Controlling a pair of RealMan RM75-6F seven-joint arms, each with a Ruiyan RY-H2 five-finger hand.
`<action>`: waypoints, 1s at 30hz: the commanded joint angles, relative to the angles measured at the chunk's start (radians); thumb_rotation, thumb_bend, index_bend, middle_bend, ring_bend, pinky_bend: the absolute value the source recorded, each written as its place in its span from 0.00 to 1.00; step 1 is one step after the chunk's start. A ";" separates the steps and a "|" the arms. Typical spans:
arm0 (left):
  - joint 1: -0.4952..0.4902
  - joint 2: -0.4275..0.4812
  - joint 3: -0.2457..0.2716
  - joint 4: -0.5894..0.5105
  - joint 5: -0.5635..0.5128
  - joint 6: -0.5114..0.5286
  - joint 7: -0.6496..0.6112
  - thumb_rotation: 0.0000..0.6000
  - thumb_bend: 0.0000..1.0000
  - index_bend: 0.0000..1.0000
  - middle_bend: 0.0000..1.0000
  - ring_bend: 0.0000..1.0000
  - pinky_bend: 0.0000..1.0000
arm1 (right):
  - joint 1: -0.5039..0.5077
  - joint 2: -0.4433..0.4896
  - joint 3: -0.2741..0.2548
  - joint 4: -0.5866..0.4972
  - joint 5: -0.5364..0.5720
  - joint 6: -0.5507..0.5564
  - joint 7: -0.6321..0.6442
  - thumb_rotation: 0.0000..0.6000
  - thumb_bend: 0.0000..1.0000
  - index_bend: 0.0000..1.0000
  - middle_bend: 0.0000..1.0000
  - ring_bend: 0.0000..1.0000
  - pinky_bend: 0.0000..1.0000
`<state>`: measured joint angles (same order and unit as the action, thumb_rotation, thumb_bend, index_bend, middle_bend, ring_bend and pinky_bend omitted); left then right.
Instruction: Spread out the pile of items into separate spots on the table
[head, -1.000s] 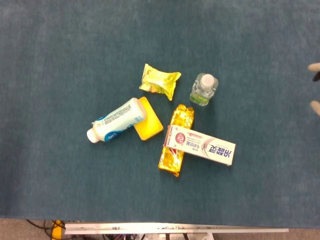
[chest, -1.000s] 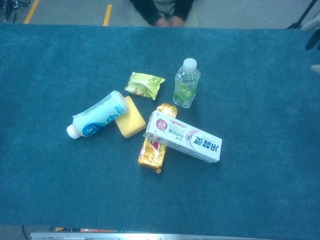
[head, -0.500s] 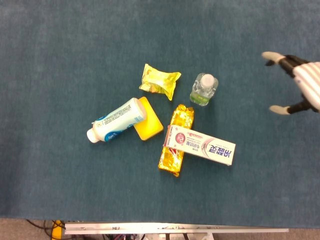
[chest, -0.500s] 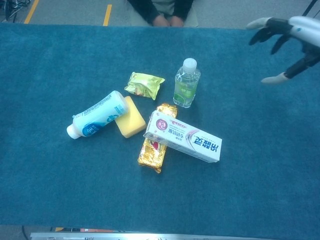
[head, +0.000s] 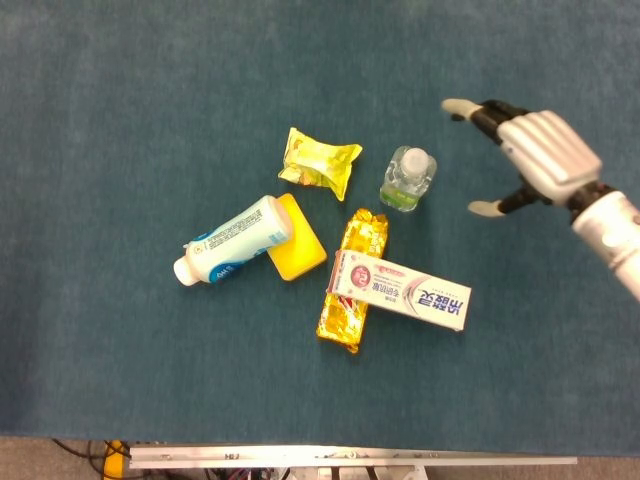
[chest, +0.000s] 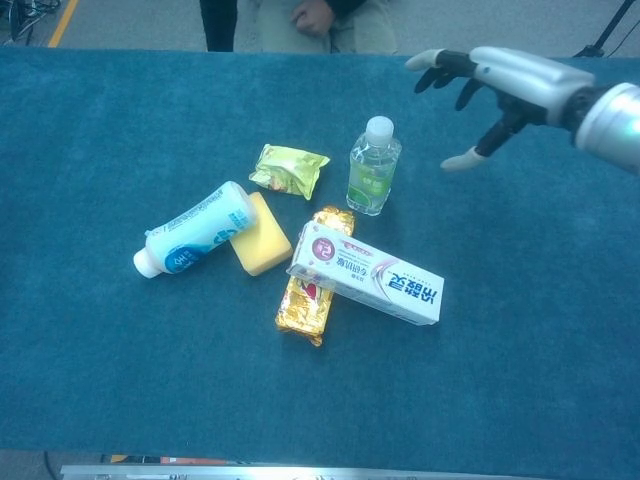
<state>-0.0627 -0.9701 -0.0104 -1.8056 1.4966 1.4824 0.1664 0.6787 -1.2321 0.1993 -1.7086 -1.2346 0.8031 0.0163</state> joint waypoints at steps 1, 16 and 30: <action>0.002 -0.001 0.001 0.007 -0.003 -0.002 -0.008 1.00 0.37 0.33 0.20 0.13 0.24 | 0.037 -0.047 0.006 0.038 0.039 -0.026 -0.039 1.00 0.00 0.04 0.21 0.16 0.30; 0.012 0.003 0.007 0.034 -0.014 -0.006 -0.041 1.00 0.37 0.33 0.20 0.13 0.24 | 0.112 -0.187 -0.012 0.151 0.137 -0.053 -0.121 1.00 0.00 0.04 0.21 0.16 0.30; 0.023 0.013 0.010 0.036 -0.010 0.004 -0.055 1.00 0.37 0.33 0.21 0.13 0.24 | 0.123 -0.296 -0.014 0.237 0.122 -0.010 -0.103 1.00 0.00 0.23 0.31 0.25 0.42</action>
<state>-0.0393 -0.9561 0.0006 -1.7704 1.4869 1.4879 0.1115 0.8006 -1.5148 0.1849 -1.4820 -1.1103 0.7913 -0.0877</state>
